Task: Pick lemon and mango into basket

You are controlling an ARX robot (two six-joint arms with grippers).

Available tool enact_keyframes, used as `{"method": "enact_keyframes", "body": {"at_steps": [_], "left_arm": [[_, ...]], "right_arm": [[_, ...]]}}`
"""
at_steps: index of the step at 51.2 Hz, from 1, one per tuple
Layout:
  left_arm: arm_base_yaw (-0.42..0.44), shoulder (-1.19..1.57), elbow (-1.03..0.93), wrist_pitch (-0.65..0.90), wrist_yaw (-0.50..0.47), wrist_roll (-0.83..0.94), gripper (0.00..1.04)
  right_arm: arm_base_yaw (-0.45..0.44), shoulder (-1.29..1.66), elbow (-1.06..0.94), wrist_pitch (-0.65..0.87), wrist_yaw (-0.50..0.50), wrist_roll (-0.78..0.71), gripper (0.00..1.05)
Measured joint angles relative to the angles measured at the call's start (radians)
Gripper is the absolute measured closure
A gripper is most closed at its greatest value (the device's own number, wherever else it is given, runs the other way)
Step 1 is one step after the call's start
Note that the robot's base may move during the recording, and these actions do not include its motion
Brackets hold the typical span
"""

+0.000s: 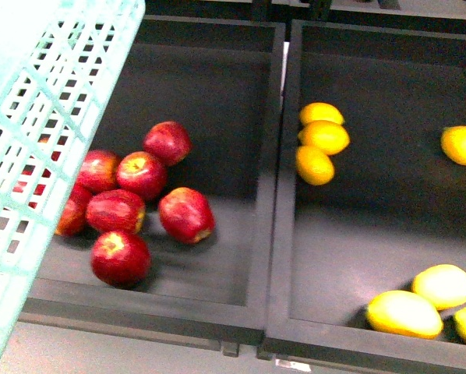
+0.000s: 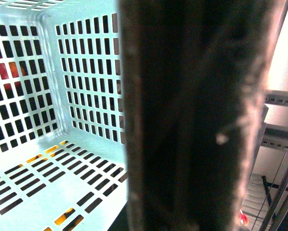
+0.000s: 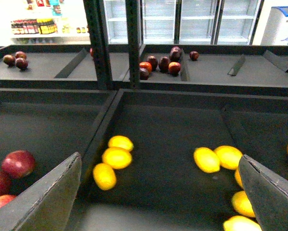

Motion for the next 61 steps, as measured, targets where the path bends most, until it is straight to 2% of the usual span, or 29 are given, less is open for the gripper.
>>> {"method": "enact_keyframes", "body": {"at_steps": [32,34,36,39,41,44,52,61], "left_arm": [[0.007,0.000,-0.001,0.000,-0.027,0.022,1.00],[0.011,0.020,0.027,-0.068,0.033,0.068,1.00],[0.008,0.077,0.111,-0.242,0.113,0.194,1.00],[-0.022,0.151,0.181,-0.367,0.163,0.422,1.00],[-0.055,0.194,0.190,-0.368,0.166,0.558,1.00],[-0.087,0.241,0.197,-0.349,0.139,0.642,1.00],[-0.170,0.390,0.264,-0.241,0.064,0.723,1.00],[-0.314,0.606,0.406,-0.151,0.140,0.661,1.00]], "right_arm": [[-0.001,0.000,0.000,0.000,-0.006,-0.001,0.09],[-0.001,0.000,0.000,0.000,-0.004,0.000,0.09],[-0.001,0.000,0.000,0.000,-0.003,-0.001,0.09],[-0.001,0.000,0.000,0.000,-0.003,-0.001,0.09],[-0.001,0.000,0.000,0.000,-0.004,0.000,0.09],[-0.001,0.000,0.000,0.000,-0.003,0.000,0.09],[-0.001,0.000,0.000,0.000,0.000,0.000,0.09],[-0.001,0.000,0.000,0.000,0.000,0.000,0.09]]}}
